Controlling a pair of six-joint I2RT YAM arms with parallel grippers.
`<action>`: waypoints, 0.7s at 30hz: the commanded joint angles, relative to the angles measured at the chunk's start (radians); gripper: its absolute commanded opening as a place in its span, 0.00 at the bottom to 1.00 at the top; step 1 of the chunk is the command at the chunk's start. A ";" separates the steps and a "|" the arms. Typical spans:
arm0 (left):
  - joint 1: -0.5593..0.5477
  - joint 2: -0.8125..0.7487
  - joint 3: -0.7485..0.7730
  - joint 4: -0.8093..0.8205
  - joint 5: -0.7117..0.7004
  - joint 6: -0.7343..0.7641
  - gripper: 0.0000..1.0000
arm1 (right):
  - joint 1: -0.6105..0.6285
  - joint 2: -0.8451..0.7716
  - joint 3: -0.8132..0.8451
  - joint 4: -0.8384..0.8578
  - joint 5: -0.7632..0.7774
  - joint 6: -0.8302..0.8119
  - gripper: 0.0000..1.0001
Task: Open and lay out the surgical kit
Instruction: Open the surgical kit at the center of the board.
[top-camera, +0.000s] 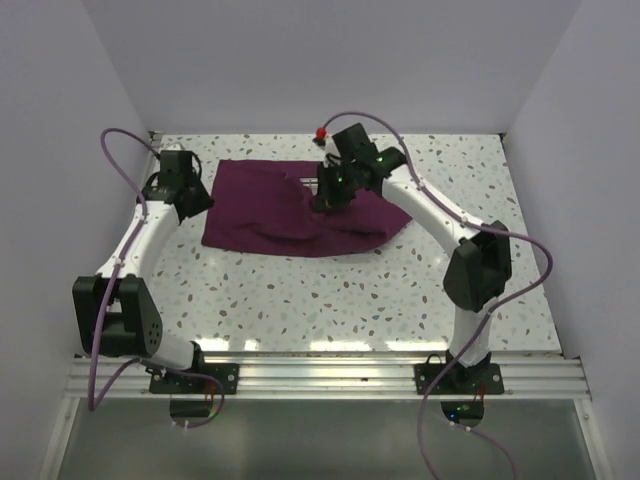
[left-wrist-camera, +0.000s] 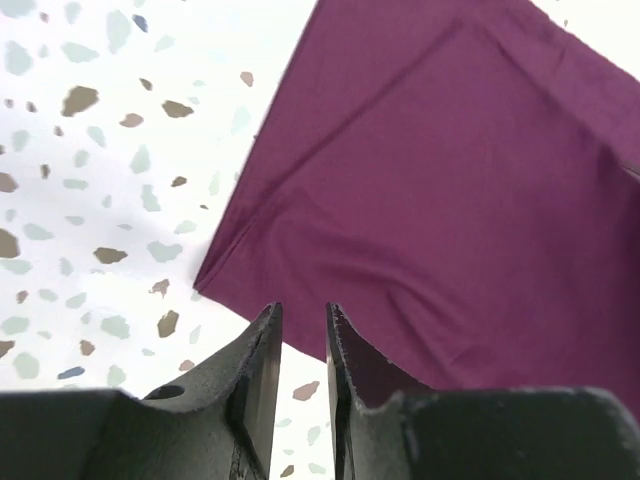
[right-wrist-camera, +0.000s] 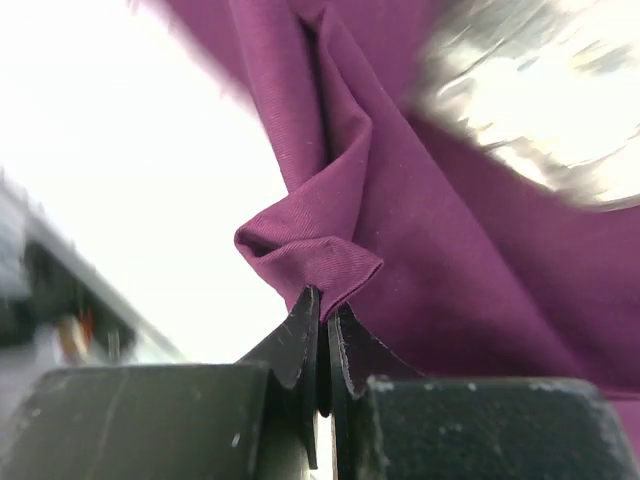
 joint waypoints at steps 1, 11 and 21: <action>0.009 -0.063 0.043 -0.044 -0.073 -0.040 0.27 | 0.176 -0.136 -0.223 -0.135 -0.064 -0.063 0.00; 0.009 -0.181 -0.055 -0.045 -0.158 -0.127 0.34 | 0.346 -0.460 -0.828 -0.258 0.116 0.073 0.00; -0.013 -0.175 -0.252 0.088 -0.001 -0.153 0.77 | 0.346 -0.464 -0.836 -0.344 0.260 0.170 0.82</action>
